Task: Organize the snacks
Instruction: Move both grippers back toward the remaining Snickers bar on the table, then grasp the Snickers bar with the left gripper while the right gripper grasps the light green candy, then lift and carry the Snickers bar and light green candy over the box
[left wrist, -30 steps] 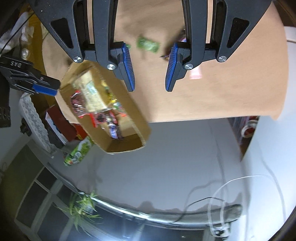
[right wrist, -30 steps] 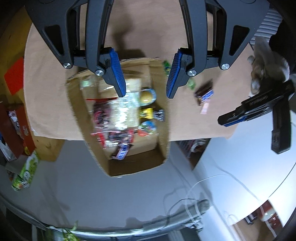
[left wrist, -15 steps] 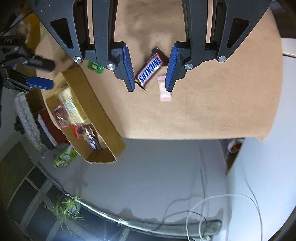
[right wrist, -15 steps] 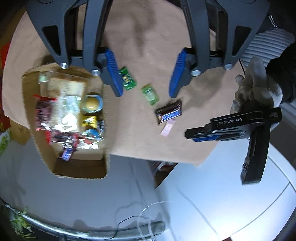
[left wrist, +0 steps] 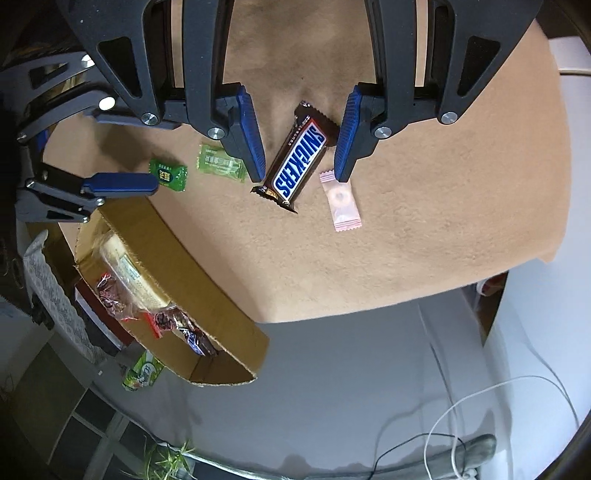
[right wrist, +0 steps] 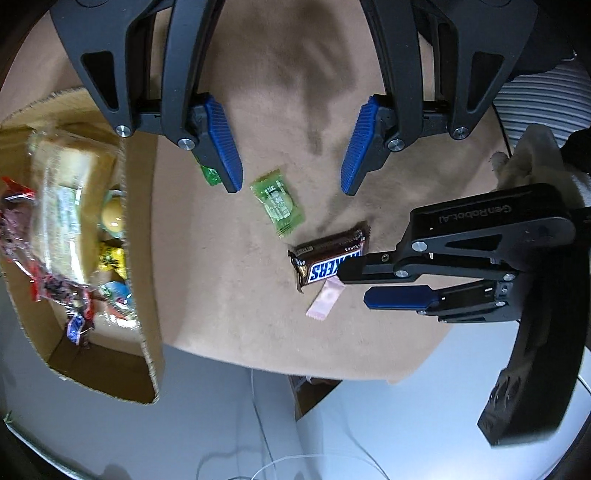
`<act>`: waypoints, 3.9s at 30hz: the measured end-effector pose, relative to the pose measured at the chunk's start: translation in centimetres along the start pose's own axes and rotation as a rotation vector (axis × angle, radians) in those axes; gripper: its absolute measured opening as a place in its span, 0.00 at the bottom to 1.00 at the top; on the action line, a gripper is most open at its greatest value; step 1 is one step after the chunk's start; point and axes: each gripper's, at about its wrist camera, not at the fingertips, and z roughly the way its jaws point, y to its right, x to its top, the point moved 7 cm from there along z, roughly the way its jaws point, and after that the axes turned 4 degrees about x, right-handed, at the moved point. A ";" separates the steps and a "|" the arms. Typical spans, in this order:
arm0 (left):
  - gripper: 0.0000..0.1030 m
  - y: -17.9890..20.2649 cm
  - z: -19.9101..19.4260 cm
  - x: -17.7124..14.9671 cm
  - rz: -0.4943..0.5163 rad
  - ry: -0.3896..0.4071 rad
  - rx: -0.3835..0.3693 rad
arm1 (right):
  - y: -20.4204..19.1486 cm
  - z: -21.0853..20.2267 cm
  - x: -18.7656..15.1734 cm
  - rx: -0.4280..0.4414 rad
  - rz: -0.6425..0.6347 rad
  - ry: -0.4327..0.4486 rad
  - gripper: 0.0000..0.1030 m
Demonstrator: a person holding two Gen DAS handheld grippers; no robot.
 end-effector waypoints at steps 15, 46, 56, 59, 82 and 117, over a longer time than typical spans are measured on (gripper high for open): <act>0.36 0.4 2.4 -0.3 0.035 -0.048 -0.027 | 0.6 4.1 0.5 -0.028 -0.001 -0.066 0.50; 0.28 -0.6 2.5 -2.8 -0.147 -0.007 0.044 | 0.9 4.9 0.0 -0.085 0.052 -0.040 0.21; 0.28 -0.7 0.2 -3.0 -0.199 0.024 0.046 | 2.2 1.9 -0.1 -0.080 0.092 0.016 0.21; 0.28 -0.6 -0.8 -3.1 -0.202 0.039 0.051 | 2.1 0.3 -0.2 -0.077 0.112 0.040 0.21; 0.28 5.3 -7.0 4.0 -0.069 0.215 -0.009 | 4.7 -11.0 3.1 -0.108 0.183 0.257 0.21; 0.28 11.3 -0.2 13.0 0.014 0.174 -0.062 | 18.0 -11.3 7.9 -0.250 0.267 0.249 0.21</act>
